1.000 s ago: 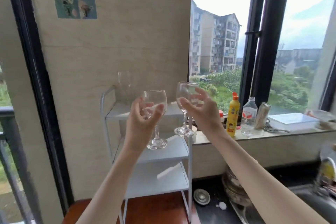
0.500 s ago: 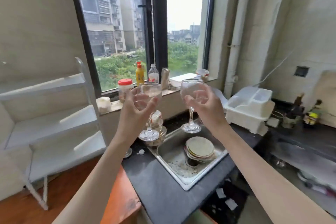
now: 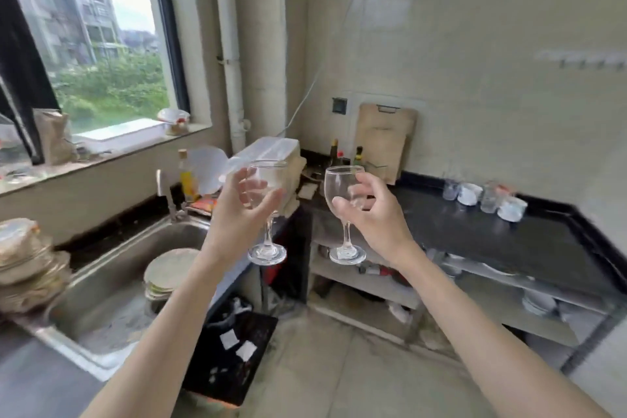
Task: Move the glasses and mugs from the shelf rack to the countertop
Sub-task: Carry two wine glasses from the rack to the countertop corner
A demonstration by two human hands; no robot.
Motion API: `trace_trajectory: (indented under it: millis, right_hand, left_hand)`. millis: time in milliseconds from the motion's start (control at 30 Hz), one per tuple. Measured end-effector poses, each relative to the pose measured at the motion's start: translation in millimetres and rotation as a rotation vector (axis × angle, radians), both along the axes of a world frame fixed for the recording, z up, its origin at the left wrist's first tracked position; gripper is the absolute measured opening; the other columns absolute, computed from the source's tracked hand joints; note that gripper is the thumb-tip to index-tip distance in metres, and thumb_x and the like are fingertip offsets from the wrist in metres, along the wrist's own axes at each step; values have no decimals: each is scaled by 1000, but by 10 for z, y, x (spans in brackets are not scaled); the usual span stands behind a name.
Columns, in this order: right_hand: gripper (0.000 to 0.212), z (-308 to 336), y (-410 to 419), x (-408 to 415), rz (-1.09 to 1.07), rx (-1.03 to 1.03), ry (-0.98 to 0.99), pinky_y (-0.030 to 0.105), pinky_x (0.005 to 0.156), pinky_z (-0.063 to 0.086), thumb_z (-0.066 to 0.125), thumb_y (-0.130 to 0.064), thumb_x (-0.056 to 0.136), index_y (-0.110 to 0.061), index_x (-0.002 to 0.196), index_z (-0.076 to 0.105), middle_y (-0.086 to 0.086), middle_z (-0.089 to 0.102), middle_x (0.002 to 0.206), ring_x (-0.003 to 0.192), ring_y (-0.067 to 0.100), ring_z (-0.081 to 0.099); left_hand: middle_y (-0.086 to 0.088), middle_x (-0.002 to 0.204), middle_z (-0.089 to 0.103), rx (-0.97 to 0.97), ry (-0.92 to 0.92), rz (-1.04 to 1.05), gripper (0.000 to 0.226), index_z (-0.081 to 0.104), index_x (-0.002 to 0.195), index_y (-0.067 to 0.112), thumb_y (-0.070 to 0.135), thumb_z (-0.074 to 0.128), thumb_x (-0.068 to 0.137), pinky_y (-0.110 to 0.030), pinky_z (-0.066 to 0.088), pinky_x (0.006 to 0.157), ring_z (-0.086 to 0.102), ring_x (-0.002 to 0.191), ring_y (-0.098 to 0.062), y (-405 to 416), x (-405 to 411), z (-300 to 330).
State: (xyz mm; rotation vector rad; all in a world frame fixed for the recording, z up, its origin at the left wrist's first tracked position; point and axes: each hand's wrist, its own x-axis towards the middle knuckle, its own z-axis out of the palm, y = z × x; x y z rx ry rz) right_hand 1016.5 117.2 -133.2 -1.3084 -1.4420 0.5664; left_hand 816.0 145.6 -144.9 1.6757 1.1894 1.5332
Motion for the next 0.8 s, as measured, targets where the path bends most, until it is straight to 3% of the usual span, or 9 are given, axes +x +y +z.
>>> trace_trajectory:
  millis: [133,267,433,500,600,733,800]
  right_hand:
    - [55,-77,100,893,-132,-19,8,20,75,43,67,-30,80,-21,129,42,-7,54,111,94,9,55]
    - [58,-224,260,1673,-253,-32,6,27,84,43,67,-32,79,-22,130,41,-9,53,110,101,11,54]
    - [61,-379,691,2545,-359,-66,12,30,89,44,67,-35,79,-22,132,40,-12,53,109,105,13,54]
    - [60,-412,943,2874,-399,-56,12,30,89,44,68,-33,78,-21,131,41,-13,53,106,104,13,54]
    - [58,-369,1391,3350,-447,-46,13,20,82,40,69,-30,78,-20,129,42,-7,55,113,100,11,55]
    - [57,-279,1931,3945,-496,-29,14,-1,66,38,71,-25,77,-19,126,43,-5,55,113,88,-3,52]
    - [57,-287,2151,4221,-517,-37,30,-3,64,38,71,-24,77,-19,126,44,-4,56,116,87,-5,52]
  left_hand:
    - [7,101,64,-27,21,-117,42,46,113,30,36,69,78,-26,47,81,61,93,-6,346,865,-93]
    - [12,98,65,-39,37,-208,36,45,105,36,38,68,78,-21,45,78,60,89,5,720,1674,-216]
    - [8,106,64,-83,56,-319,56,45,126,19,39,67,78,-23,47,83,60,98,-4,1319,2618,-409]
    - [10,105,64,-91,53,-362,57,44,127,20,39,67,78,-18,46,78,60,96,-2,1622,2978,-461]
    - [15,103,61,-111,39,-405,48,46,119,26,39,67,78,-15,43,72,59,94,2,2129,3499,-449]
    - [19,98,60,-107,34,-422,37,44,104,36,37,69,77,-18,44,74,57,90,4,2783,4143,-344]
    - [21,95,59,-111,36,-440,38,43,104,36,35,70,77,-18,43,76,56,87,7,3045,4438,-339]
